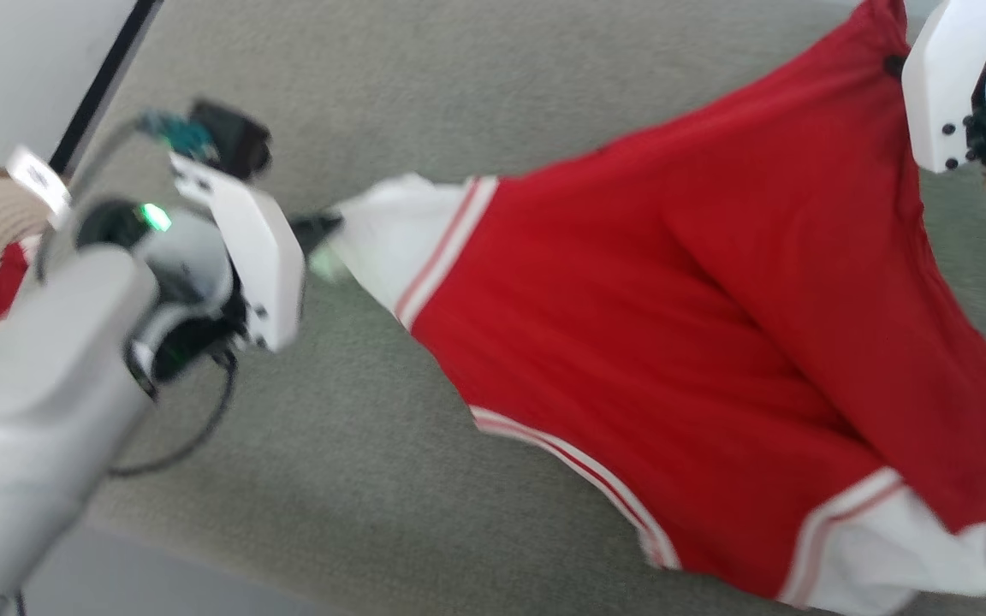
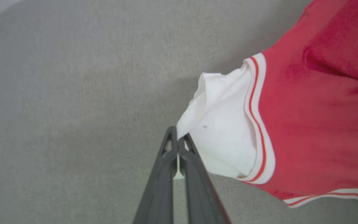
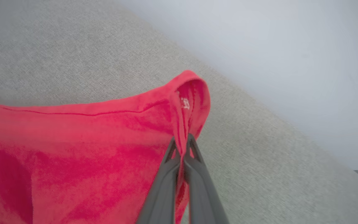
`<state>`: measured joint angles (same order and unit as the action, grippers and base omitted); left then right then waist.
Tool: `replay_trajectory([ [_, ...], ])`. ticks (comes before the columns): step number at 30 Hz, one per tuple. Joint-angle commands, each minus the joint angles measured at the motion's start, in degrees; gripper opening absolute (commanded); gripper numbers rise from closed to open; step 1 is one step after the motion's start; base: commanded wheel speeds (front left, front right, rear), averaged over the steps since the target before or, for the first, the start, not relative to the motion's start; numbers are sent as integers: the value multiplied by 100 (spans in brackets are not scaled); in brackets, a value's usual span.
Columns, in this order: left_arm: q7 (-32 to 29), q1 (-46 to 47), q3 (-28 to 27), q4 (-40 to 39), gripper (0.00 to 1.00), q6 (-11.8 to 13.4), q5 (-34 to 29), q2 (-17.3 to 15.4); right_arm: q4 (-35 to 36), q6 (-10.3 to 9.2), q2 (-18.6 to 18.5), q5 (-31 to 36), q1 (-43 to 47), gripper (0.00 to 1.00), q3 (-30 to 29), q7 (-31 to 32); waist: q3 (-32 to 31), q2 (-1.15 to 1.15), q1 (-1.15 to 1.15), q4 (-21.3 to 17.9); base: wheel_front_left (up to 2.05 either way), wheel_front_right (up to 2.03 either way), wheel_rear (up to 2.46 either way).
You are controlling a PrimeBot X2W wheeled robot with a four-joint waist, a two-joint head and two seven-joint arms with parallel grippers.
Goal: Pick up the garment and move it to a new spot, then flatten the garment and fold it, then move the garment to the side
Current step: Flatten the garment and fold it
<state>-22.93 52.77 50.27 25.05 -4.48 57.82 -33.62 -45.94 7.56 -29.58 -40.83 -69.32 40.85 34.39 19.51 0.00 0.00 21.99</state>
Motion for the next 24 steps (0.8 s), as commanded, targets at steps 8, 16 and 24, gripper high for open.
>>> replay_trajectory([
  [8, -565, 1071, -165, -98, 0, 142, -302, -445, 498, -14, -95, -41, -194, 0, -216, -437, -537, 0, 0, -720, 0, 0, 0],
  [16, -657, 1892, -237, 106, 0, 79, -565, -567, 793, -14, 48, 251, -275, 0, -688, -660, -980, 0, 0, -1171, 0, 0, 0],
  [24, -436, 2551, -253, 523, 0, -57, -817, -451, 1149, -14, 287, 598, -225, 0, -1201, -628, -1308, 0, 0, -1452, 0, 0, 0],
])
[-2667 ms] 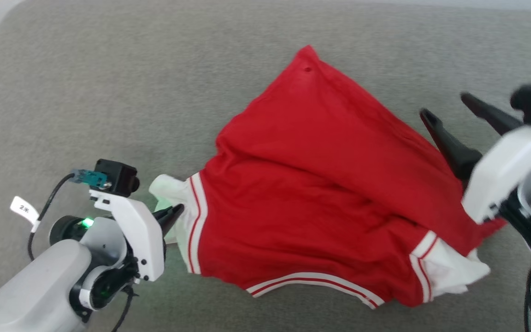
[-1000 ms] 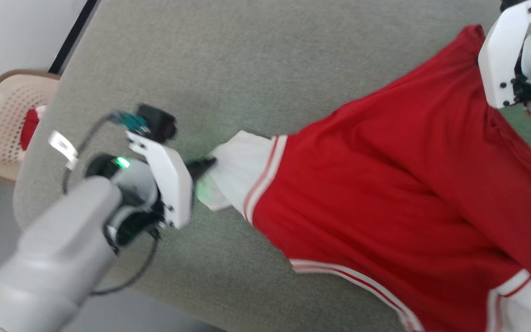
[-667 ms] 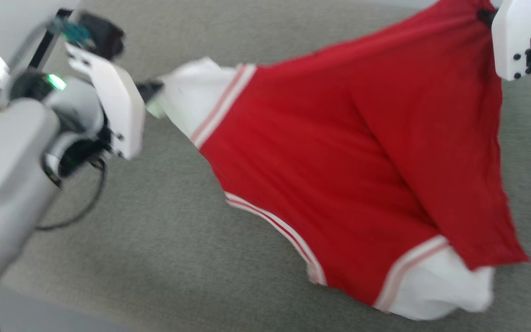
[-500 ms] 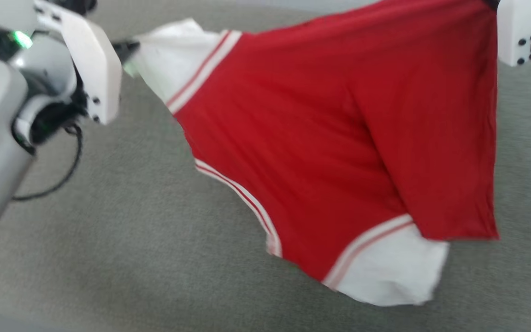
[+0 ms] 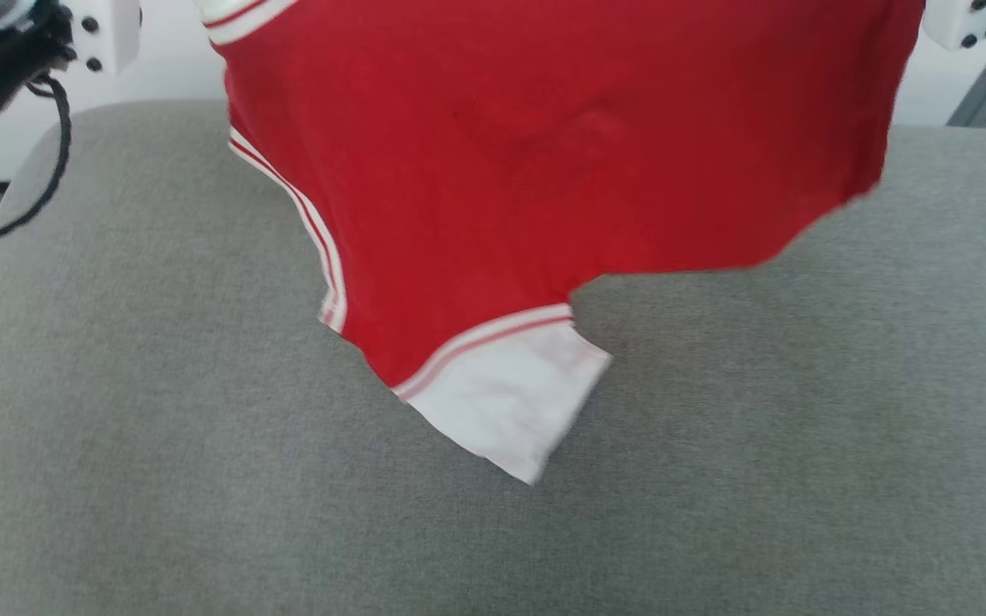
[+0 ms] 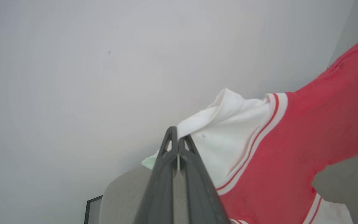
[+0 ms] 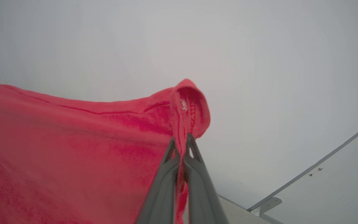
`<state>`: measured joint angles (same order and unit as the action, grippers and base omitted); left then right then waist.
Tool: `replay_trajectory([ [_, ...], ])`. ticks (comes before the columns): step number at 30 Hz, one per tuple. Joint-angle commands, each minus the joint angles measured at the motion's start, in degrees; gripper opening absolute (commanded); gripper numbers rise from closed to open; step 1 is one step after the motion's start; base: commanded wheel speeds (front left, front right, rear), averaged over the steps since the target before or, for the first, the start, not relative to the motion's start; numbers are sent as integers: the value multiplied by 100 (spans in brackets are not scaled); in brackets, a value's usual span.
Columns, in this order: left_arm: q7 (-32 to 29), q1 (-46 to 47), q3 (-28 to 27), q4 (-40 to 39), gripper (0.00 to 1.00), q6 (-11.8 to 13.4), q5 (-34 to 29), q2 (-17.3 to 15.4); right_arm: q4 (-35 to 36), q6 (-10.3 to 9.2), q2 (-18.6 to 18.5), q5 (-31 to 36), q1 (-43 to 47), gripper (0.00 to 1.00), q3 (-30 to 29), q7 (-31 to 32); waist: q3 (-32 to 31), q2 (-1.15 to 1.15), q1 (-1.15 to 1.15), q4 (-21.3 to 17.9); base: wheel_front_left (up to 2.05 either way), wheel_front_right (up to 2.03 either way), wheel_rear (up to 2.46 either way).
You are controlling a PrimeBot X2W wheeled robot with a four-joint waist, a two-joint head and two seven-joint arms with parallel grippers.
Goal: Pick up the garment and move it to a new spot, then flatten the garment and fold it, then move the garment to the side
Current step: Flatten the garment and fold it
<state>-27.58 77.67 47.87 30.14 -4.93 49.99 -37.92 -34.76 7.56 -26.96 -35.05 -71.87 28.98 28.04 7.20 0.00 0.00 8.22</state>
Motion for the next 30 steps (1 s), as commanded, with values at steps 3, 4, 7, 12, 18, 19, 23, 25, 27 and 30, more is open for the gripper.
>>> replay_trajectory([
  [3, 113, 246, 20, 156, 0, -77, -96, 49, 176, -14, 96, 136, 110, 0, -195, 62, -170, 0, 0, -150, 0, 0, 0],
  [4, 156, 302, 33, 204, 0, -90, -126, 75, 219, -14, 119, 165, 127, 0, -268, 95, -196, 0, 0, -167, 0, 0, 0],
  [7, 206, 445, 68, 330, 0, -127, -166, 123, 356, -14, 186, 278, 191, 0, -444, 193, -264, 0, 0, -216, 0, 0, 0],
  [12, 265, 662, 98, 543, 0, -163, -200, 220, 559, -14, 256, 467, 295, 0, -726, 349, -287, 0, 0, -268, 0, 0, 0],
  [18, 668, 1012, 5, 892, 0, -98, -316, 350, 613, -14, 335, 797, 236, 0, -1062, 314, -38, 0, 0, -312, 0, 0, 0],
  [19, 759, 1087, -20, 963, 0, -93, -329, 382, 600, -14, 358, 875, 170, 0, -1112, 288, 53, 0, 0, -315, 0, 0, 0],
  [23, 1147, 1351, -96, 1210, 0, -32, -449, 492, 506, -14, 460, 1139, -1, 0, -1250, 140, 359, 0, 0, -334, 0, 0, 0],
  [25, 1454, 1564, -136, 1355, 0, 4, -563, 583, 382, -14, 538, 1287, -162, 0, -1333, -4, 594, 0, 0, -342, 0, 0, 0],
  [27, 1796, 1783, -187, 1496, 0, 68, -672, 662, 246, -14, 625, 1489, -359, 0, -1394, -223, 837, 0, 0, -353, 0, 0, 0],
  [30, 2426, 2185, -241, 1700, 0, 176, -897, 744, -13, -14, 786, 1841, -701, 0, -1507, -692, 1194, 0, 0, -365, 0, 0, 0],
])
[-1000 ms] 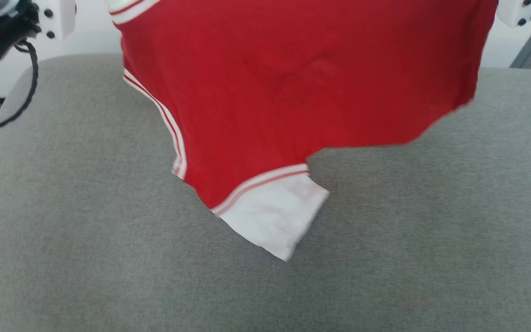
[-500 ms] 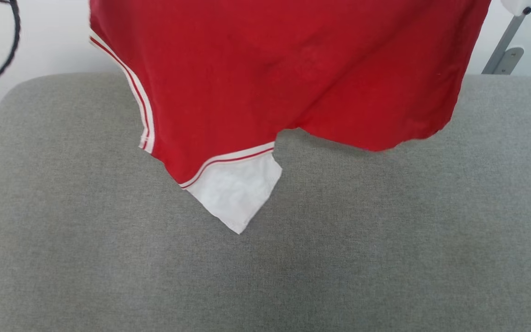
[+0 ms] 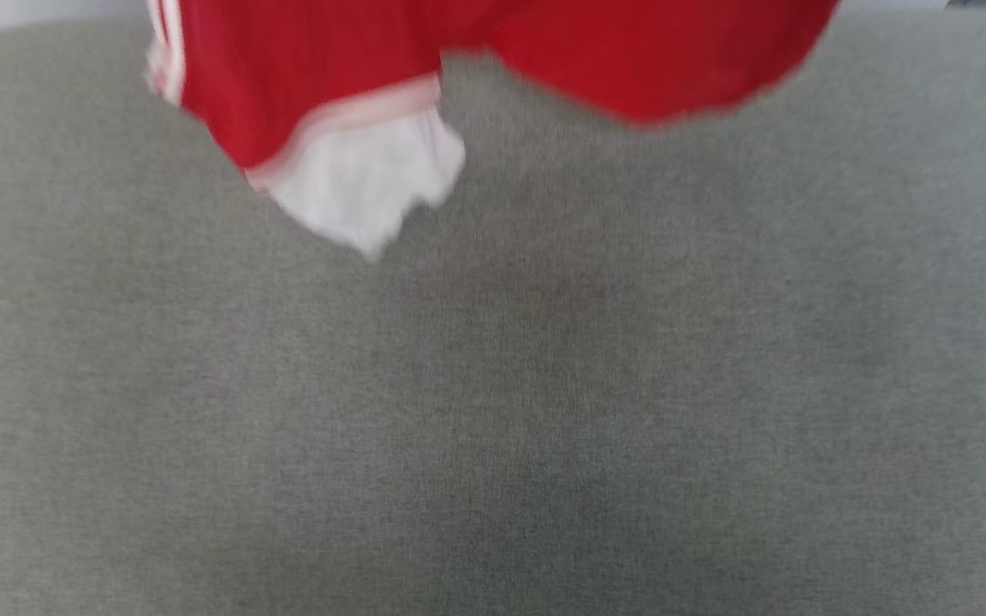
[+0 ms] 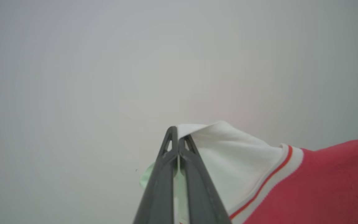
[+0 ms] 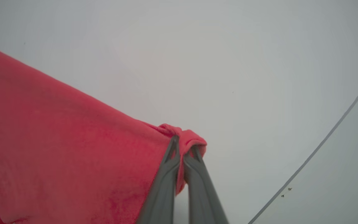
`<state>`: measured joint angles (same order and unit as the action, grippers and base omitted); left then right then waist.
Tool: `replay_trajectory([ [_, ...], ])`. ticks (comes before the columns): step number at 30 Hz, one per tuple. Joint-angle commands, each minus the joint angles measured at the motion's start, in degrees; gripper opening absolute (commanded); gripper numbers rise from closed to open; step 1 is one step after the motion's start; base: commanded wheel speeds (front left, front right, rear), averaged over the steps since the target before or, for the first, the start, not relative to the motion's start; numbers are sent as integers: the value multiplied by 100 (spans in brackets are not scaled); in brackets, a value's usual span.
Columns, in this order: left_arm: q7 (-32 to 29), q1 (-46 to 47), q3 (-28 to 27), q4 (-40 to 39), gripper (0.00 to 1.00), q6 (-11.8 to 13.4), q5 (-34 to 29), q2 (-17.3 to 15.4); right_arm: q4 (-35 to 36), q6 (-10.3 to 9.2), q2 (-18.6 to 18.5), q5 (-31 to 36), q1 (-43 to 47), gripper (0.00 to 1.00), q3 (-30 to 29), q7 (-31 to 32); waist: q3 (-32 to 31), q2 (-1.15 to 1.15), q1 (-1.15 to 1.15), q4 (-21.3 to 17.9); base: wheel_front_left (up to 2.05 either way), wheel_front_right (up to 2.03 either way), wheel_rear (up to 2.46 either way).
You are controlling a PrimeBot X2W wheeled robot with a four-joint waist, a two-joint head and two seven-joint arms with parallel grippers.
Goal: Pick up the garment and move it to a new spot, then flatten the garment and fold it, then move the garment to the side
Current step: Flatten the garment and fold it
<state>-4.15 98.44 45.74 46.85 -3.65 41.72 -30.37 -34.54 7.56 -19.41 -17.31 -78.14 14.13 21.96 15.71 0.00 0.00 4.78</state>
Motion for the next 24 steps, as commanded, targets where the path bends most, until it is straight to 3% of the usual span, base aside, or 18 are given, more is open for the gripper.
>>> replay_trajectory([
  [1, 330, 244, -34, 118, 0, 98, -182, 16, -115, -14, 81, 199, -203, 0, -57, -299, 447, 0, 0, -18, 0, 0, 0],
  [6, 1593, 856, -160, 439, 0, 256, -483, 206, -587, -14, 261, 958, -805, 0, -374, -1464, 881, 0, 0, 38, 0, 0, 0],
  [10, 1912, 904, -269, 554, 0, 80, -562, 339, -1040, -14, 412, 1537, -1066, 0, -635, -2186, 1110, 0, 0, 125, 0, 0, 0],
  [19, 1931, -359, -236, 807, 0, -298, -642, 504, -2321, -15, 551, 1853, -535, 0, -574, -2180, 1111, 0, 0, 265, 0, 0, 0],
  [24, 1267, -1147, 189, 1103, 0, -379, -254, 735, -2837, -15, 676, 1525, 10, 0, -456, -1862, 873, 0, 0, 336, 0, 0, 0],
])
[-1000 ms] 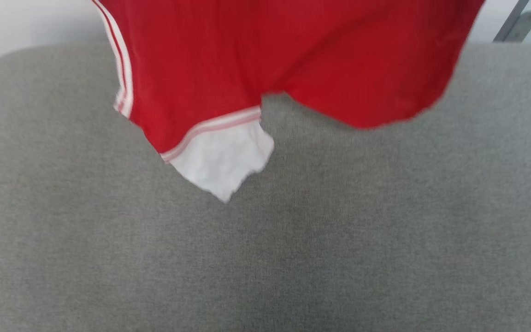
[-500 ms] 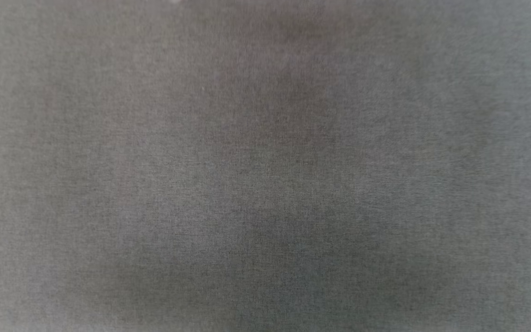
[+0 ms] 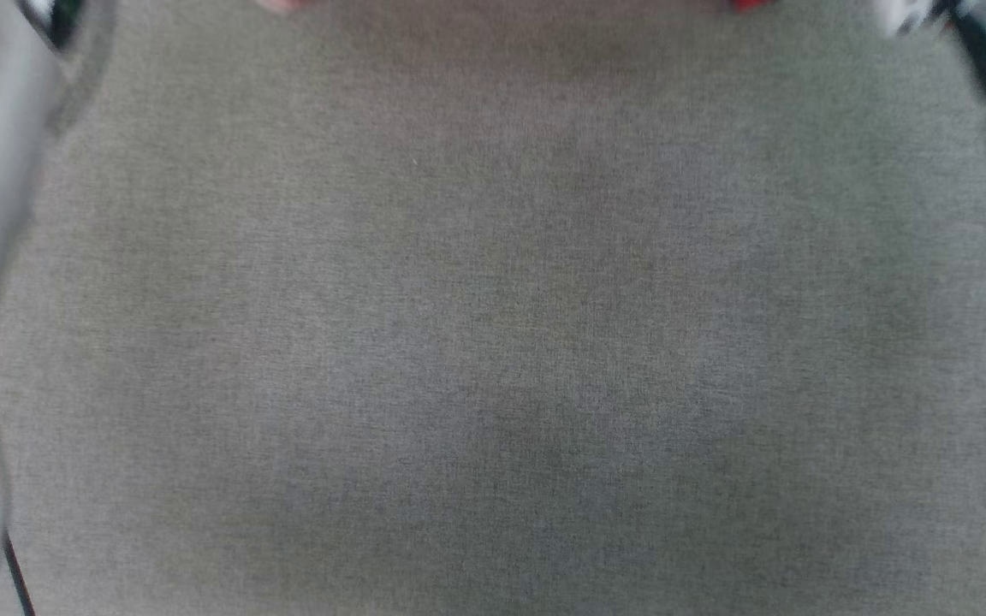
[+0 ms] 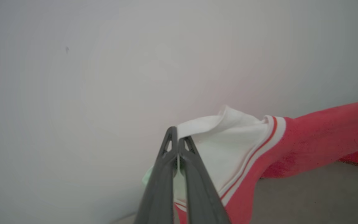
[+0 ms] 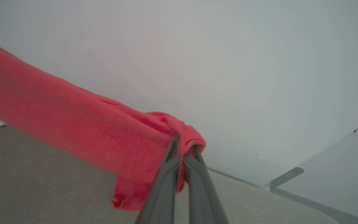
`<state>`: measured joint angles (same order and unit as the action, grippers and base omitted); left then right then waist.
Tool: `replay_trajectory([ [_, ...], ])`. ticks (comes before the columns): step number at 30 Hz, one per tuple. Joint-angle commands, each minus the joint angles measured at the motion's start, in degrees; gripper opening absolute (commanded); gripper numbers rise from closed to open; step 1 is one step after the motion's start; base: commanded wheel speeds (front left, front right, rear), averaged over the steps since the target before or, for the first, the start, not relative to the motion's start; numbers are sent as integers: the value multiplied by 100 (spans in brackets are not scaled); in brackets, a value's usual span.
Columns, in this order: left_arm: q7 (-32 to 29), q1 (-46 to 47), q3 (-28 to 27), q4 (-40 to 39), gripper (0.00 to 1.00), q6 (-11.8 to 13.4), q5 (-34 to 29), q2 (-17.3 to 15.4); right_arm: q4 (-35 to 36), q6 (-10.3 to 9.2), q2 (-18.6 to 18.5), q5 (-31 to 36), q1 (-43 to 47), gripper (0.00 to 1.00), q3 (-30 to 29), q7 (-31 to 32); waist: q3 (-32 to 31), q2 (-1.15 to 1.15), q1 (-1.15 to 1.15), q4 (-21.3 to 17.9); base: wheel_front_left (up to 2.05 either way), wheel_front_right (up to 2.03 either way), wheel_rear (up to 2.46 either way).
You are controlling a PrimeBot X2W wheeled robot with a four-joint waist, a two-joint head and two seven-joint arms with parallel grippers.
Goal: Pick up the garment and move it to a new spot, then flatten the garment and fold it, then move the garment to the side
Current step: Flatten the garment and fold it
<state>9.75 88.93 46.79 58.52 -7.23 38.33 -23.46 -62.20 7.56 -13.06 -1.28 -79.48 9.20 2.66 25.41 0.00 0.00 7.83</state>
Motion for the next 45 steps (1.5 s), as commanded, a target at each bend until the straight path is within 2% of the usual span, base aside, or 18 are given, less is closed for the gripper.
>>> replay_trajectory([
  [1, -355, -374, 183, -144, 0, -24, 291, 62, -116, -15, 63, -144, 238, 0, 114, 131, -154, 0, 0, 41, 0, 0, 0],
  [3, -876, -668, 345, -400, 0, -21, 731, -39, -221, -15, 106, -387, 432, 0, 159, 309, -284, 0, 0, 52, 0, 0, 0],
  [4, -1466, -1001, 519, -670, 0, -20, 1115, -211, -214, -15, 118, -616, 642, 0, 269, 454, -410, 0, 0, 70, 0, 0, 0],
  [7, -2240, -1520, 700, -1189, 0, -19, 1735, -450, -98, -13, 182, -1067, 1064, 0, 471, 792, -610, 0, 0, 81, 0, 0, 0],
  [12, -3075, -2376, 836, -2118, 0, 12, 2358, -1077, 681, -15, -40, -2018, 1951, 0, 892, 1386, -901, 0, 0, 84, 0, 0, 0],
  [13, -3075, -2376, 836, -2118, 0, 12, 2358, -1077, 681, -15, -40, -2018, 1951, 0, 892, 1386, -901, 0, 0, 84, 0, 0, 0],
  [16, -3310, -2979, 864, -2847, 0, 325, 2549, -1475, 1457, -15, -357, -2465, 2625, 0, 1084, 1726, -1027, 0, 0, 84, 0, 0, 0],
  [23, -3472, -4509, 910, -5107, 0, 1480, 2977, -2492, 3514, -15, -1123, -3109, 4459, 0, 1007, 2603, -1220, 0, 0, 63, 0, 0, 0],
  [26, -3366, -5135, 962, -5913, 0, 1951, 3085, -2889, 4349, -15, -1305, -3235, 5280, 0, 791, 3035, -1265, 0, 0, 52, 0, 0, 0],
  [29, -3269, -5683, 1043, -6459, 0, 2317, 3207, -3165, 5147, -14, -1449, -3233, 6041, 0, 622, 3459, -1288, 0, 0, 33, 0, 0, 0],
  [31, -3175, -5975, 1094, -6718, 0, 2480, 3245, -3299, 5573, -15, -1533, -3241, 6511, 0, 496, 3720, -1304, 0, 0, 25, 0, 0, 0],
  [35, -3041, -6504, 1205, -7057, 0, 2764, 3432, -3394, 6221, -15, -1435, -3325, 7341, 0, 152, 4192, -1360, 0, 0, 7, 0, 0, 0],
  [39, -3016, -6825, 1330, -7230, 0, 2903, 3490, -3544, 6736, -14, -1312, -3315, 7970, 0, -191, 4600, -1399, 0, 0, 3, 0, 0, 0],
  [45, -2907, -6904, 1262, -7383, 0, 2997, 3394, -3850, 7478, -15, -1065, -3323, 8446, 0, -661, 4904, -1410, 0, 0, 1, 0, 0, 0],
])
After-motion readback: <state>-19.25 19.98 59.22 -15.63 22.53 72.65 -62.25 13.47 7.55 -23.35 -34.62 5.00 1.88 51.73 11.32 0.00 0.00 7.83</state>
